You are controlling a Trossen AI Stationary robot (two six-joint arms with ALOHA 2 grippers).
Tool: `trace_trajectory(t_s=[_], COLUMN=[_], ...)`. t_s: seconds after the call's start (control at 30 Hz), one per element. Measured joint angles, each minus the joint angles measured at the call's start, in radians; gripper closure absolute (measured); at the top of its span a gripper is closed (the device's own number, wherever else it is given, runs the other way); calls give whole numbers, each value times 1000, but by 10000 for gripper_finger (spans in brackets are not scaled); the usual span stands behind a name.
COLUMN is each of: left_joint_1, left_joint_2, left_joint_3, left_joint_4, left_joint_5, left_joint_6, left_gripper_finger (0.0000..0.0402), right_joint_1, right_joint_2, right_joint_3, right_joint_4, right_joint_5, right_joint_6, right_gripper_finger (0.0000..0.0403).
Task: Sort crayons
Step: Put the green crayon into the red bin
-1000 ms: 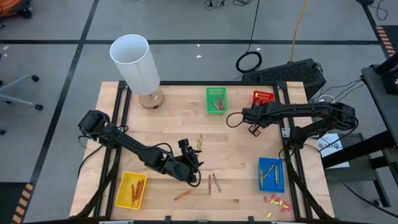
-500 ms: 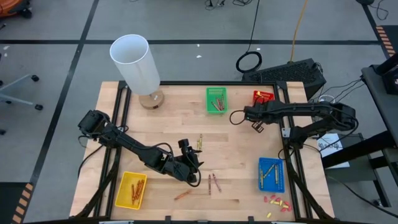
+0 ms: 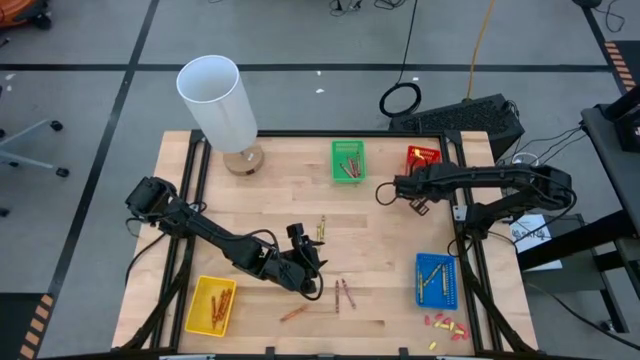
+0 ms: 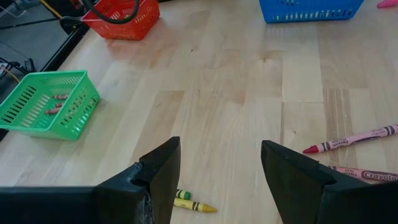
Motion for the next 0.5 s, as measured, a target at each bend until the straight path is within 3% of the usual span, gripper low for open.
trace_trajectory(t_s=[0.3,0.5], left_joint_1=[0,0], left_joint_2=[0,0], left_joint_3=[0,0], left_joint_4=[1,2], left_joint_5=[0,0], left_joint_6=[0,0], left_gripper_finger=[179,179], right_joint_1=[-1,-18], right_joint_2=[0,0], right_joint_3=[0,0], right_joint_4=[44,65], right_joint_5=[-21,28], right_joint_6=[-16,-46], right_gripper_finger=[403,403])
